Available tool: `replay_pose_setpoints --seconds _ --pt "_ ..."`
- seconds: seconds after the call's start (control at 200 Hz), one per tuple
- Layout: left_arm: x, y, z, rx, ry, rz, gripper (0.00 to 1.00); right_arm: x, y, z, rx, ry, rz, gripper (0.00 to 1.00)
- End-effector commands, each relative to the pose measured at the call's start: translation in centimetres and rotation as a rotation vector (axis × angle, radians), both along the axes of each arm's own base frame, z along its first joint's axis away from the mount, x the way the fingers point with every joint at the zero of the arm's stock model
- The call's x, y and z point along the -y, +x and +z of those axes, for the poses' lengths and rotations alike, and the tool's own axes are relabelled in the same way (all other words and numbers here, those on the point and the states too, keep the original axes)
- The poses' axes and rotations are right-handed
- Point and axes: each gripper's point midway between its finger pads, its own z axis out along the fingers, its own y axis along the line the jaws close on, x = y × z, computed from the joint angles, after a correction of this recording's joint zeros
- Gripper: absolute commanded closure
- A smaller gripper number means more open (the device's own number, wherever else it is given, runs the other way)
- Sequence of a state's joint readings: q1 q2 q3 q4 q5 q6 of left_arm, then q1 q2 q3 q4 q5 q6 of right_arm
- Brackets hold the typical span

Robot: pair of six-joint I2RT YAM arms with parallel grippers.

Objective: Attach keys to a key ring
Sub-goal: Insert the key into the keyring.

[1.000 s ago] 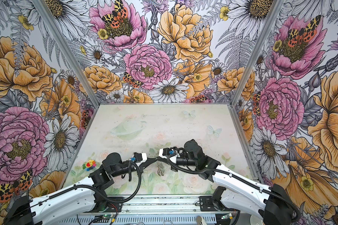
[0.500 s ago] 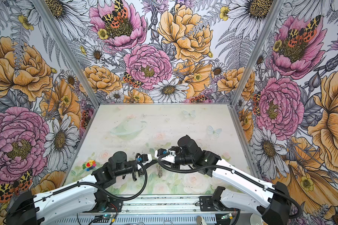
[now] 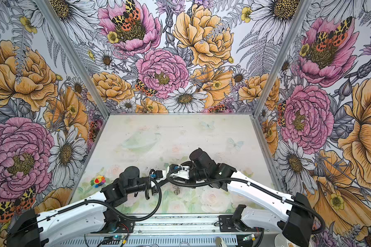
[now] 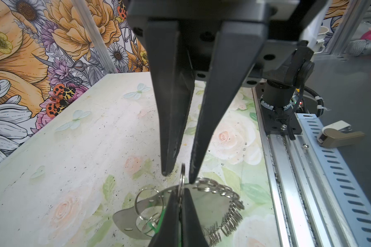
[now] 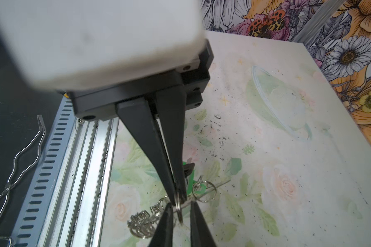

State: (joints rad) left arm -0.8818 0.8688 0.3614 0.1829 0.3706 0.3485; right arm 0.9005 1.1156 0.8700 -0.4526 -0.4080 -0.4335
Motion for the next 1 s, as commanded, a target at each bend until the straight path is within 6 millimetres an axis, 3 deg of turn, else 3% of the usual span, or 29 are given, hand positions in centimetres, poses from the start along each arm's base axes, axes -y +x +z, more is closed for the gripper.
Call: replay_pose_setpoints --seconds 0.0,0.435,0.51,0.641,0.791,0.996 --pt "0.6 -0.3 2.0 0.036 -0.043 -0.032 1.0 -0.3 0.2 0.8 0.032 0.008 0.005 0.84" --pt "0.6 -0.3 1.8 0.028 -0.044 -0.034 1.0 -0.9 0.0 1.2 0.019 0.023 0.033 1.0" --pt "0.5 0.0 2.0 0.028 -0.052 -0.019 1.0 -0.7 0.3 1.9 0.033 0.038 0.011 1.0" --pt "0.0 0.3 2.6 0.038 -0.09 0.01 0.9 -0.1 0.9 3.8 0.043 0.145 -0.026 1.0" --pt "-0.5 0.3 3.3 0.052 -0.134 0.026 0.87 -0.4 0.1 5.8 0.027 0.285 0.006 1.0" --pt "-0.6 0.4 3.7 0.054 -0.155 0.033 0.85 -1.3 -0.8 6.8 -0.002 0.432 0.059 1.0"
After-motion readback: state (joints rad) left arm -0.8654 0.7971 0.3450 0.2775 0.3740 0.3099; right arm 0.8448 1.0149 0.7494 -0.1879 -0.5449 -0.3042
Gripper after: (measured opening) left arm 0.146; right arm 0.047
